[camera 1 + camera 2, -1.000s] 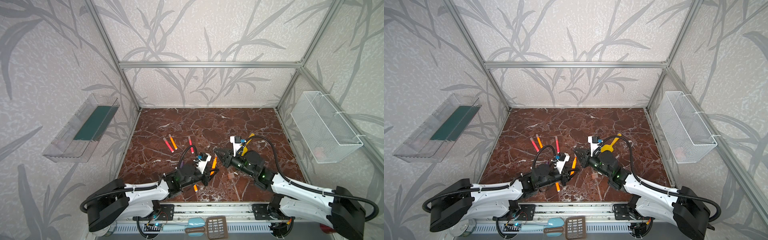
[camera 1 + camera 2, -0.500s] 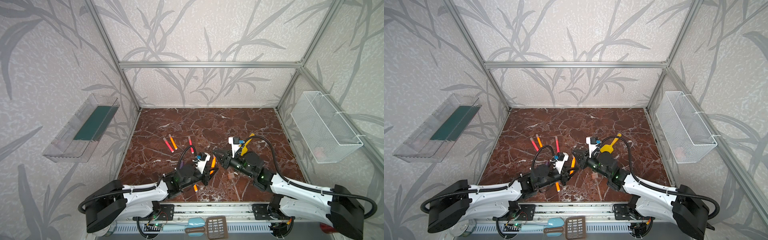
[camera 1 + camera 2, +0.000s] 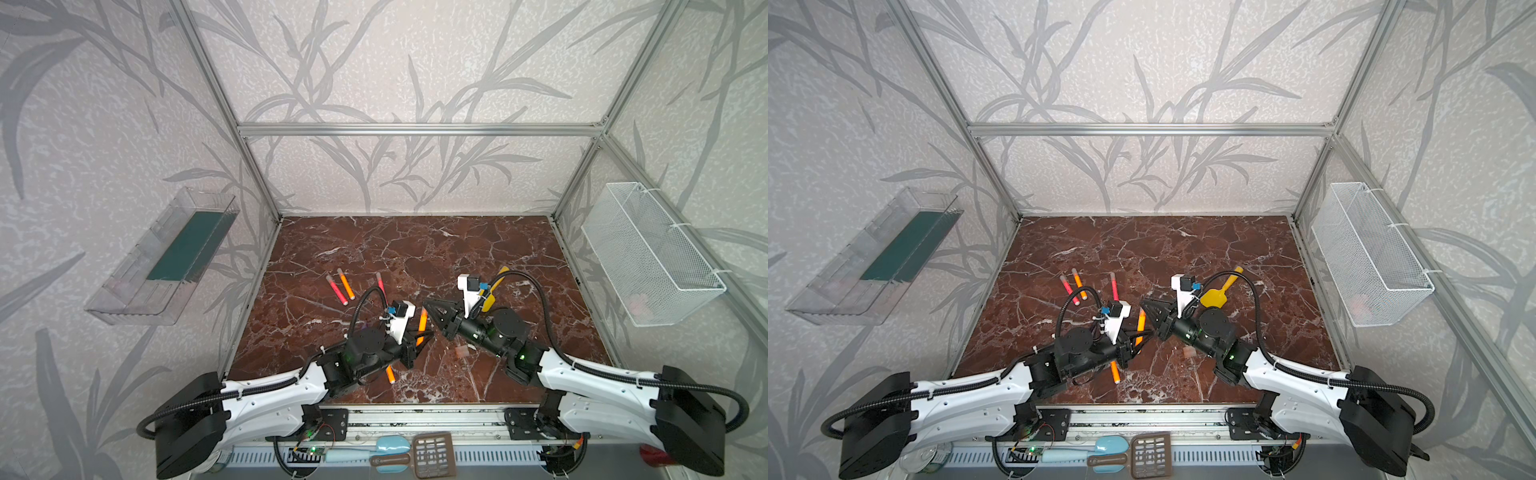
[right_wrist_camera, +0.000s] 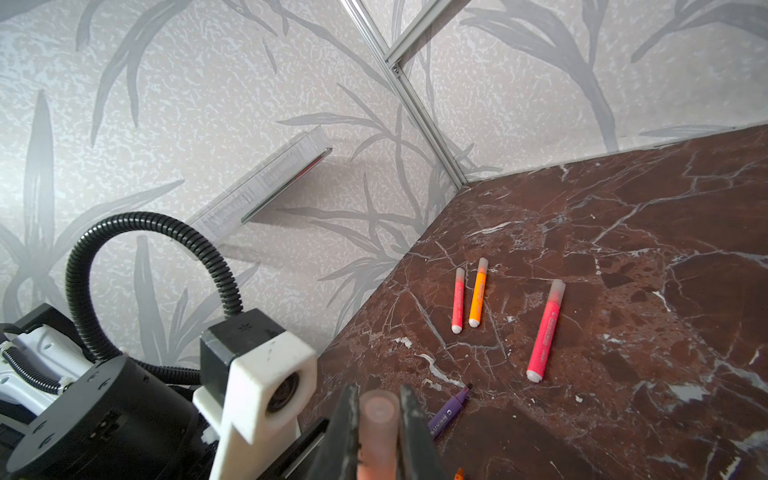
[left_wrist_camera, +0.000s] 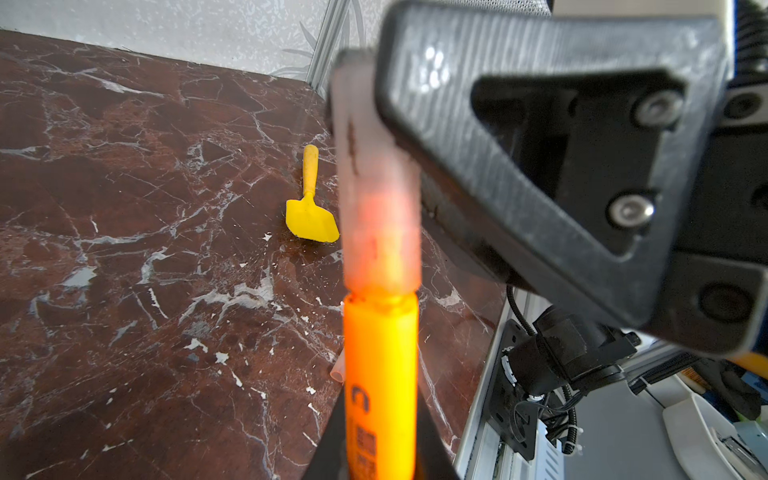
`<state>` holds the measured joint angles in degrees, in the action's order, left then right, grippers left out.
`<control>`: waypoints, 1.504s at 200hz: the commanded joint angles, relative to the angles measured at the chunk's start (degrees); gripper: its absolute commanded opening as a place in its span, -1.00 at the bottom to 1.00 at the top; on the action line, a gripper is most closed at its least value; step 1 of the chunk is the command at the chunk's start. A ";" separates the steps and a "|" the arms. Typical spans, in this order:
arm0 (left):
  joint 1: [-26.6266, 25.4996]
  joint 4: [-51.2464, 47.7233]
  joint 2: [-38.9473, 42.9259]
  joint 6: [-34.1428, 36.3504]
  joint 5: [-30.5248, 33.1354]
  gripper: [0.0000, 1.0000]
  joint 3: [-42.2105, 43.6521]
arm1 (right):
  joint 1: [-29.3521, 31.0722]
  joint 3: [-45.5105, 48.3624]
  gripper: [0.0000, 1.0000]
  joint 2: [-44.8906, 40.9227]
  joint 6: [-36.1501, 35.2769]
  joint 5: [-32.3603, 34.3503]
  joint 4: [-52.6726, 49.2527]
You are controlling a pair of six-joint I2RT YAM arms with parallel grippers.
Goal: Insert the pens into the pen caps
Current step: 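Press the pale cap down onto the orange marker tip with the right gripper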
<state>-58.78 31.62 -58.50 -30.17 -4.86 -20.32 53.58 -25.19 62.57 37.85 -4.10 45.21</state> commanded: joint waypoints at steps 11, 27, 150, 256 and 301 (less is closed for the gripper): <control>0.85 4.84 0.93 -0.68 0.19 -1.00 -2.92 | 0.60 1.20 -0.83 1.57 -0.37 -3.02 -0.30; 0.83 5.40 1.13 -0.68 0.03 -1.00 -2.63 | 0.63 1.09 -0.65 2.02 -0.48 -2.89 -0.75; 0.88 7.95 -2.00 0.46 0.97 -1.00 -0.53 | 0.65 1.57 0.20 -5.92 -3.22 -0.47 -7.02; 0.46 16.11 -15.44 1.53 -5.73 -1.00 -2.06 | -0.83 -0.35 0.27 -7.58 -1.83 10.42 -16.69; 0.34 16.24 -15.84 1.58 -6.23 -1.00 -2.10 | -1.86 -0.95 0.07 -6.93 -1.76 11.43 -17.58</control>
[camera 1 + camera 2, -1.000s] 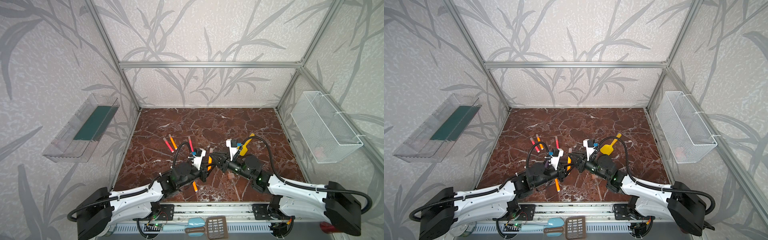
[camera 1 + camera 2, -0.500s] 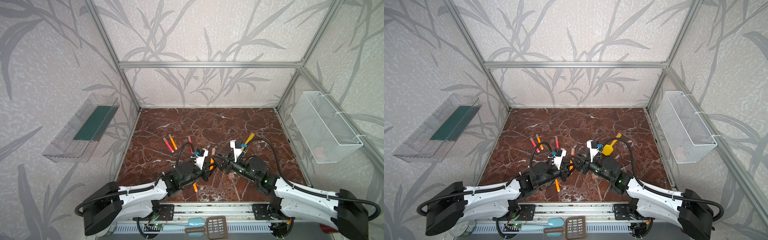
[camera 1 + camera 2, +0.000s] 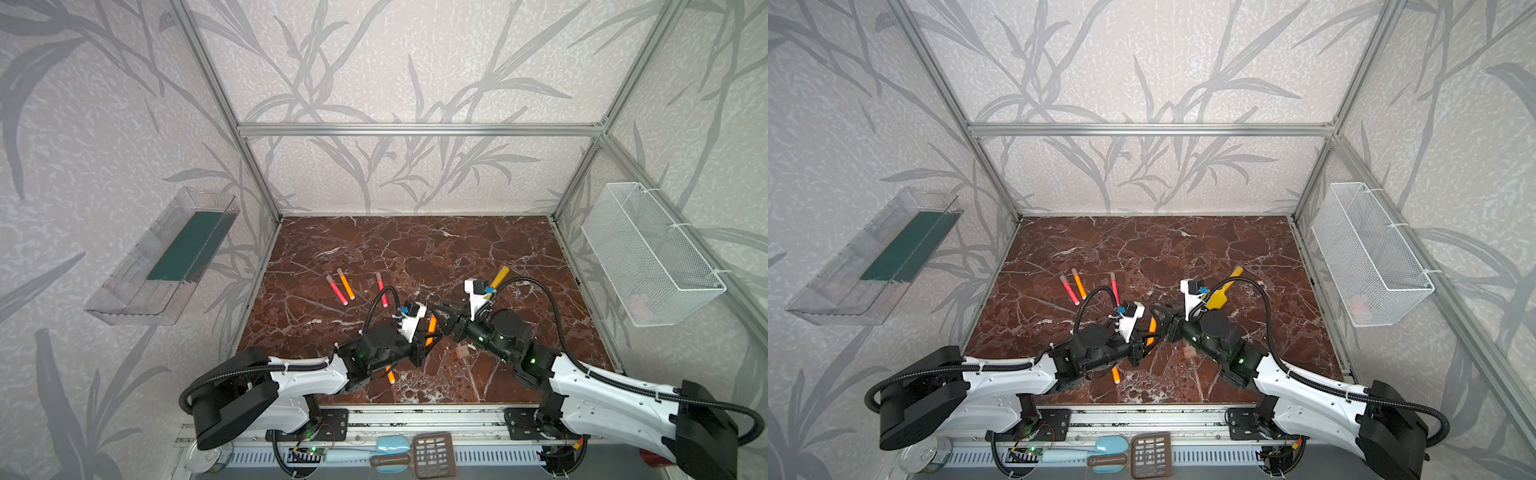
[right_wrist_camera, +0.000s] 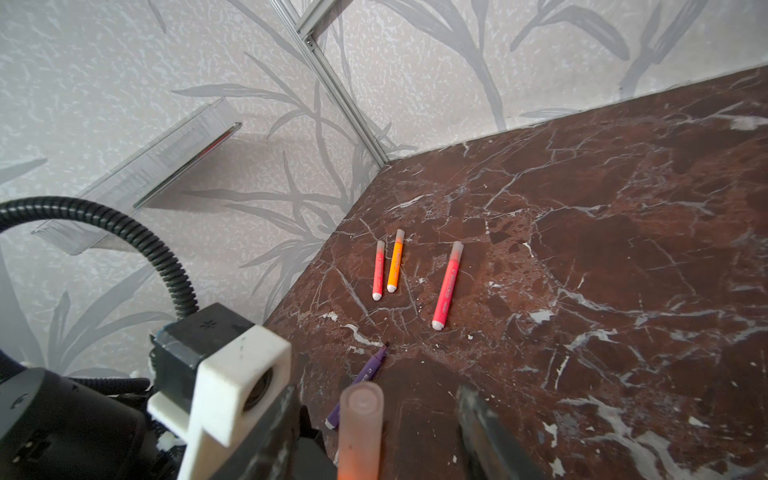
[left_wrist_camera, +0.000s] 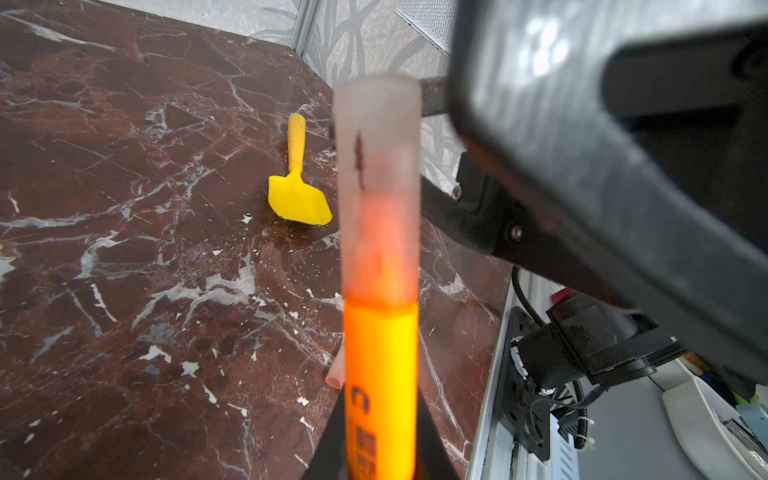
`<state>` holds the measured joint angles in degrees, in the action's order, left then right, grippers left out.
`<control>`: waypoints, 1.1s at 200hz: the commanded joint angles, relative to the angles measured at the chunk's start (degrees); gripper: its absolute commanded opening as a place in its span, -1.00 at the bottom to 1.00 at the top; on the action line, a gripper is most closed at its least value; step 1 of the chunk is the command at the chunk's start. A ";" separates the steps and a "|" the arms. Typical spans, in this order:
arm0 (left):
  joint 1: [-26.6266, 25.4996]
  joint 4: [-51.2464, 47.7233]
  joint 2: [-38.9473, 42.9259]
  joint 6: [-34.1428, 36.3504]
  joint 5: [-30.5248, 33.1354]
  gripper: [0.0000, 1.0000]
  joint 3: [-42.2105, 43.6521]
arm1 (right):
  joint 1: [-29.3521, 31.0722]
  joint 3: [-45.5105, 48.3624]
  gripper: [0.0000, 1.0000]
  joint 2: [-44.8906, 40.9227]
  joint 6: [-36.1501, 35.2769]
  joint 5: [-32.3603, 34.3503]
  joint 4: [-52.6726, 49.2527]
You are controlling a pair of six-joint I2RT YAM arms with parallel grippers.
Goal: Insert the pens into the pen caps
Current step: 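Press the pale cap down onto the orange marker tip with the right gripper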
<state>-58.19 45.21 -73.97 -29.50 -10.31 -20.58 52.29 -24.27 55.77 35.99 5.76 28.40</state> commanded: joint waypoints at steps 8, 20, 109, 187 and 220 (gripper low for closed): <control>-0.23 2.75 -0.69 0.80 -1.08 -1.00 -1.98 | -0.62 -2.45 0.03 0.55 0.08 1.25 -0.65; -0.27 3.04 -1.18 0.66 -1.47 -1.00 -2.22 | -0.86 -3.47 -0.04 1.73 0.11 0.57 -0.54; -0.34 3.62 -2.25 0.55 -0.13 -1.00 -2.83 | -1.29 -6.62 -0.65 5.75 2.17 -4.20 -1.33; 0.07 -6.61 2.34 3.49 7.91 -1.00 -6.41 | -1.23 -7.47 -1.00 6.65 3.77 -11.18 -5.01; 1.68 -12.51 5.69 5.76 10.38 -1.00 -9.15 | -1.27 -5.56 -1.00 4.99 2.61 -13.03 -4.80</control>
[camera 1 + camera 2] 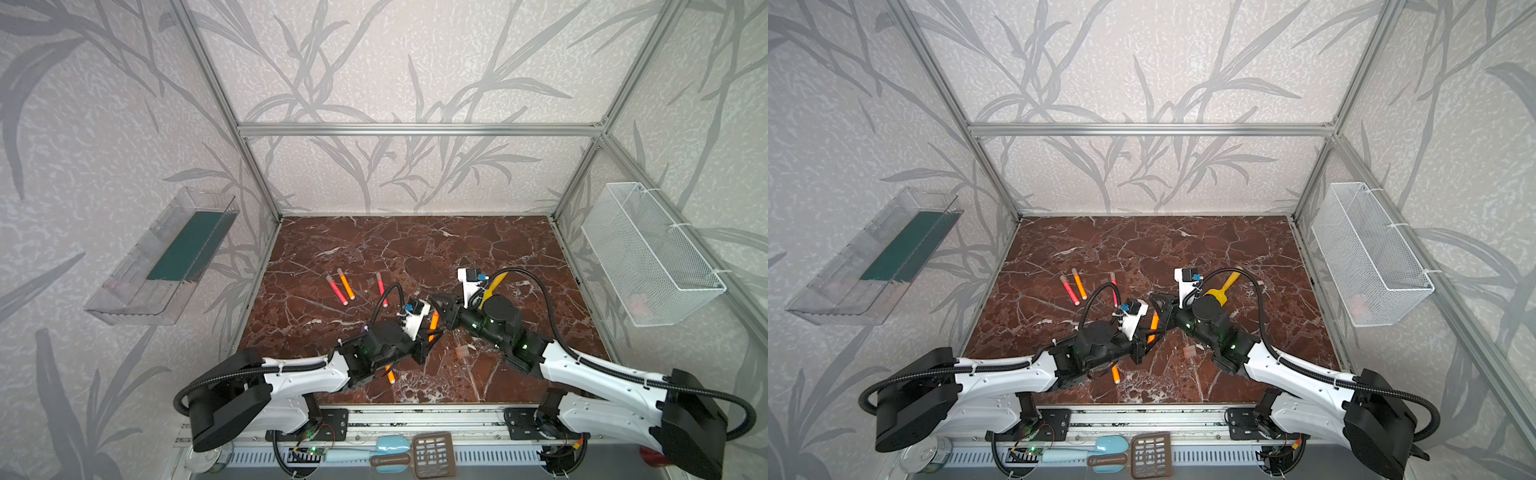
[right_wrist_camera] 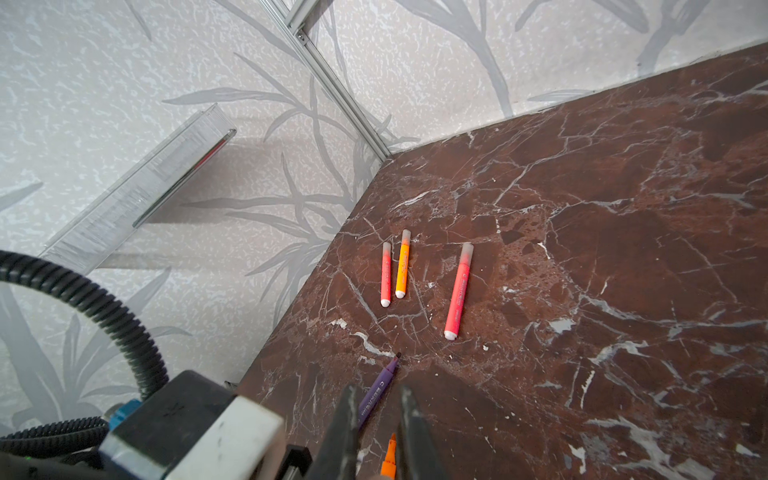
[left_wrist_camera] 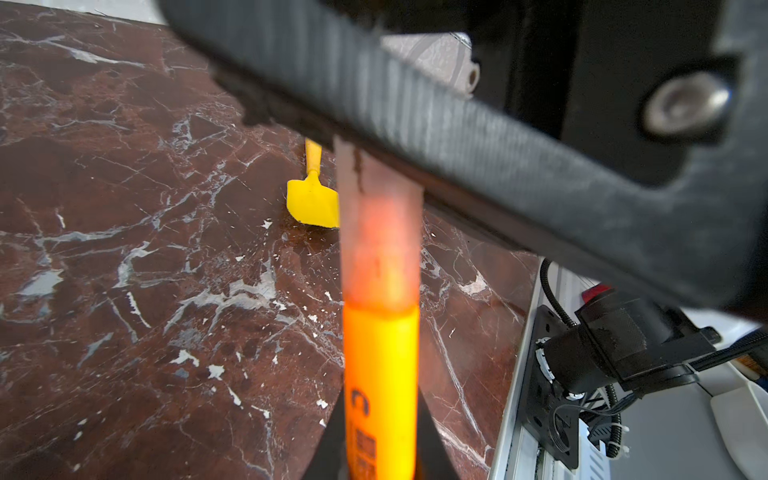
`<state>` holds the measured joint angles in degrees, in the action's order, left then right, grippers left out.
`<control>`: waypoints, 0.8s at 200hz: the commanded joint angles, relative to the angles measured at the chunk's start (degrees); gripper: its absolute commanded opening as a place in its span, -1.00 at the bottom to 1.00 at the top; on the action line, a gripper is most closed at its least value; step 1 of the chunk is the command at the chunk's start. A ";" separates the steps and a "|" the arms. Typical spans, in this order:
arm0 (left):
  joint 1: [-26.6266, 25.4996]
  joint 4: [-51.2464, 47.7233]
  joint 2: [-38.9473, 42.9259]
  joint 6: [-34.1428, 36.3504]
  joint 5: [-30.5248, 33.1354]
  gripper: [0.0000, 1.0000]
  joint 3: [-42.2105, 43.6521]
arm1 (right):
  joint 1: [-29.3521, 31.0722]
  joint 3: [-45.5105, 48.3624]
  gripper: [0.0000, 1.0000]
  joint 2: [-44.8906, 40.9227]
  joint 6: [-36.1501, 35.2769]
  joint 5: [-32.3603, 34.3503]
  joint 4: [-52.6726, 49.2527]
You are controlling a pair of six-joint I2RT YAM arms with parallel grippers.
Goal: Insert the pens into the pen caps
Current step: 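Press the pale cap down onto the orange marker tip with the right gripper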
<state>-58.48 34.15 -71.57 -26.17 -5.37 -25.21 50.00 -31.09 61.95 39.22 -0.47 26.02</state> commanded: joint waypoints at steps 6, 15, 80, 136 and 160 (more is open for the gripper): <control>2.54 -1.93 3.68 2.86 5.24 -1.00 -5.02 | 1.07 1.66 -1.00 -1.46 -0.66 -7.07 -2.13; 3.51 -2.66 4.14 3.20 4.87 -1.00 -5.80 | 1.14 2.19 -1.00 -1.81 -0.73 -7.43 -1.88; 10.88 -4.35 5.39 5.20 3.42 -1.00 -11.37 | 2.31 3.85 -1.00 -1.03 -0.38 -9.84 -0.71; 11.44 -4.05 5.55 7.54 8.73 -1.00 -12.23 | 10.30 5.36 -1.00 2.91 1.08 -7.95 1.49; 11.61 -1.86 6.58 7.53 9.50 -1.00 -10.27 | 13.95 7.78 -1.00 4.14 1.63 -3.63 2.59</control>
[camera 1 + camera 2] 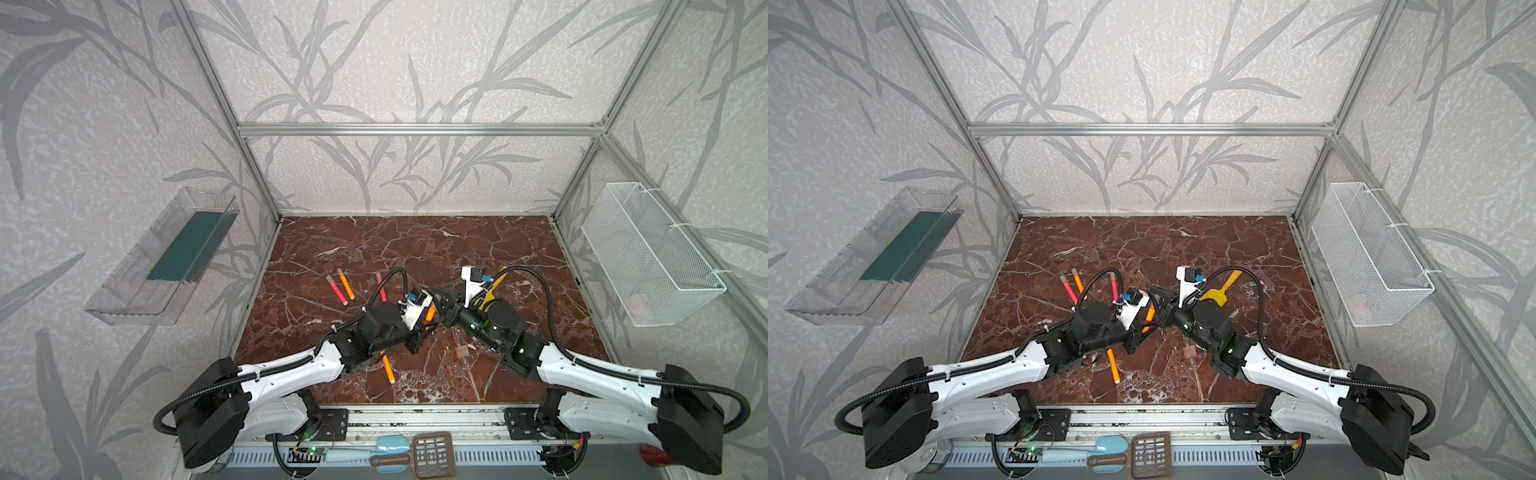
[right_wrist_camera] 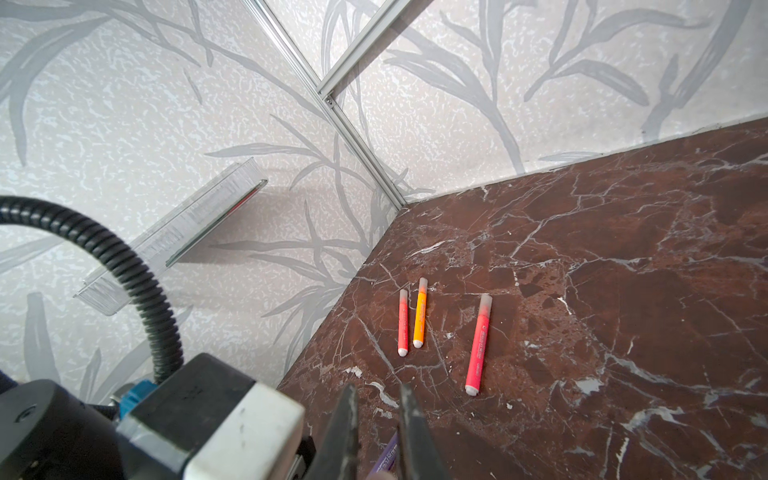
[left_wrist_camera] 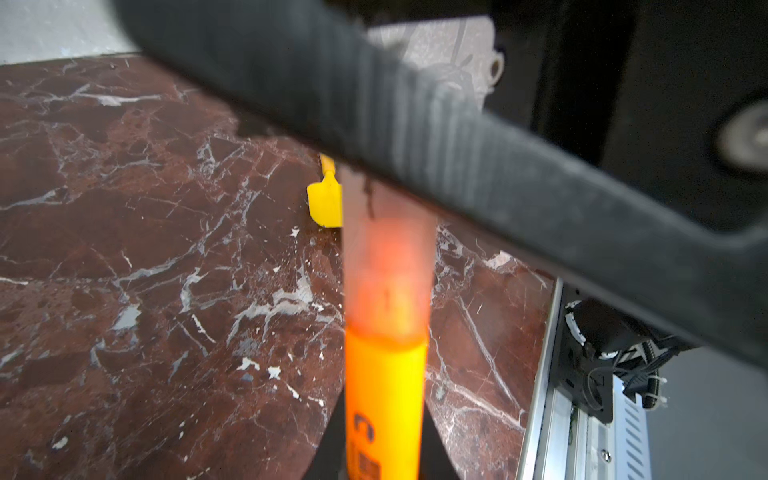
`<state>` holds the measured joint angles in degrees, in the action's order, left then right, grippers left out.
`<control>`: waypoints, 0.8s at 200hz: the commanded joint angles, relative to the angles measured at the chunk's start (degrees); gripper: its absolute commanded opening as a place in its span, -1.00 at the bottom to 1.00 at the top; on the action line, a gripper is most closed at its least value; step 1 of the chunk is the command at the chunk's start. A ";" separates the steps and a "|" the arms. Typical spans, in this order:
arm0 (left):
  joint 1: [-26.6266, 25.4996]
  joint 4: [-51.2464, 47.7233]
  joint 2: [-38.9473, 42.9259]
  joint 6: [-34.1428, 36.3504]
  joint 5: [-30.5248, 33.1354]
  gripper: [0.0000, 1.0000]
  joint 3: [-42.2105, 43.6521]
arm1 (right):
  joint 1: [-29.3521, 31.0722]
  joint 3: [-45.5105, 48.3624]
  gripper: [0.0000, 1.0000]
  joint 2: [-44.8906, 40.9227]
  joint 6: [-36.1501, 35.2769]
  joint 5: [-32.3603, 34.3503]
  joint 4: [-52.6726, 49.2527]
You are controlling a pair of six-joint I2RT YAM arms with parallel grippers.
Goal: Insert the pens into the pen caps
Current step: 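Press the pale cap down onto the orange marker tip with the right gripper, then open the right gripper and withdraw it while the left lowers the capped marker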
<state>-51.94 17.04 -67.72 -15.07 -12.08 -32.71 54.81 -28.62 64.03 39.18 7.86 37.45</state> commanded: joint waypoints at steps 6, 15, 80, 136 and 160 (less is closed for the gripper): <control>5.09 15.56 3.32 -3.40 16.45 -1.00 -2.34 | 9.72 6.15 -1.00 2.14 1.94 -10.89 -8.55; 5.18 15.64 4.29 -3.34 17.24 -1.00 -1.95 | 10.30 7.26 -1.00 2.02 2.05 -9.87 -7.77; 5.82 13.64 11.08 -3.80 15.64 -1.00 -0.06 | 11.76 8.79 -1.00 -5.11 0.99 -3.16 -12.11; 5.81 13.43 9.19 -6.46 7.62 -1.00 5.79 | 11.02 6.30 -0.54 -10.51 -5.20 6.75 -17.74; 5.76 14.80 6.42 -8.47 6.69 -1.00 9.21 | 9.81 4.68 -0.12 -15.87 -8.54 10.53 -23.77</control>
<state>-48.53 21.91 -59.90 -16.67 -14.09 -25.47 64.40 -23.90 52.71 36.14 16.45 26.74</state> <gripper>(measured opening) 0.162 0.369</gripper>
